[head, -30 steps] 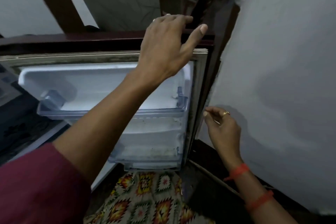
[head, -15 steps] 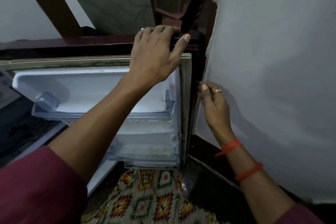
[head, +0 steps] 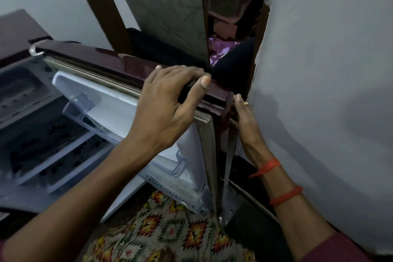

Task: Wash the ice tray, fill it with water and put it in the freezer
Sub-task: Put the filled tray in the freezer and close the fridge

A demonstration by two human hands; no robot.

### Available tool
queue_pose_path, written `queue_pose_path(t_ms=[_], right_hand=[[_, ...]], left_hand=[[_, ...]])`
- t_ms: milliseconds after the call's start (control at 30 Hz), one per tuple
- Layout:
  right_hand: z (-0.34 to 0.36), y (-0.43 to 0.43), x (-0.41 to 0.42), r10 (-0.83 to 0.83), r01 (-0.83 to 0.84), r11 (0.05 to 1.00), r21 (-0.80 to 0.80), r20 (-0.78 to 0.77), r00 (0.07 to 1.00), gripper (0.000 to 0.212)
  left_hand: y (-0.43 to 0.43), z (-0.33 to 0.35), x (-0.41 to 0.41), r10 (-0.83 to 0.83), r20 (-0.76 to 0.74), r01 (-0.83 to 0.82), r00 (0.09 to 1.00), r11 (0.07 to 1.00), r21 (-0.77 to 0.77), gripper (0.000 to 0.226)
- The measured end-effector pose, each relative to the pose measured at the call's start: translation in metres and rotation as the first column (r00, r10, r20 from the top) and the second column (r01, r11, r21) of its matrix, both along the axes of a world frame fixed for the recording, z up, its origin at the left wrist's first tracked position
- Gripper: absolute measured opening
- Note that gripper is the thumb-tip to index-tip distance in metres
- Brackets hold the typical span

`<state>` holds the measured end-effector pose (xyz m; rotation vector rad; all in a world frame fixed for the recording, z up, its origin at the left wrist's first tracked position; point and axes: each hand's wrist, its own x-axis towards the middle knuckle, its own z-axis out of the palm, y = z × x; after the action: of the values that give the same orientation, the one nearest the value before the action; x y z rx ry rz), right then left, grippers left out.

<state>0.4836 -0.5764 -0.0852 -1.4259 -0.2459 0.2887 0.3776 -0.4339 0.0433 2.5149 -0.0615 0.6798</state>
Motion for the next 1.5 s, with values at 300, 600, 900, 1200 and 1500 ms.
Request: queue_pose_path(t_ms=[300, 600, 900, 1200, 1500], right_hand=[[-0.009, 0.003, -0.073, 0.288, -0.288, 0.957, 0.012, 0.026, 0.957, 0.054], [0.002, 0.057, -0.168, 0.496, -0.476, 0.868, -0.142, 0.201, 0.844, 0.038], [0.005, 0.139, -0.259, 0.604, -0.551, 0.792, -0.262, 0.211, 0.768, 0.037], [0.012, 0.237, -0.324, 0.7, -0.651, 0.71, -0.269, 0.164, 0.695, 0.021], [0.013, 0.338, -0.36, 0.73, -0.7, 0.678, -0.225, 0.098, 0.676, 0.027]], left_hand=[[0.01, -0.002, -0.107, 0.13, -0.009, -0.129, 0.991, 0.97, -0.207, 0.032], [0.054, 0.004, -0.208, 0.179, -0.027, -0.179, 0.983, 0.935, -0.307, 0.028], [0.132, 0.011, -0.305, 0.253, -0.086, -0.267, 0.964, 0.919, -0.289, 0.024], [0.222, 0.006, -0.374, 0.422, -0.07, -0.428, 0.904, 0.889, -0.164, 0.036], [0.315, -0.002, -0.402, 0.58, -0.008, -0.576, 0.815, 0.807, -0.134, 0.042]])
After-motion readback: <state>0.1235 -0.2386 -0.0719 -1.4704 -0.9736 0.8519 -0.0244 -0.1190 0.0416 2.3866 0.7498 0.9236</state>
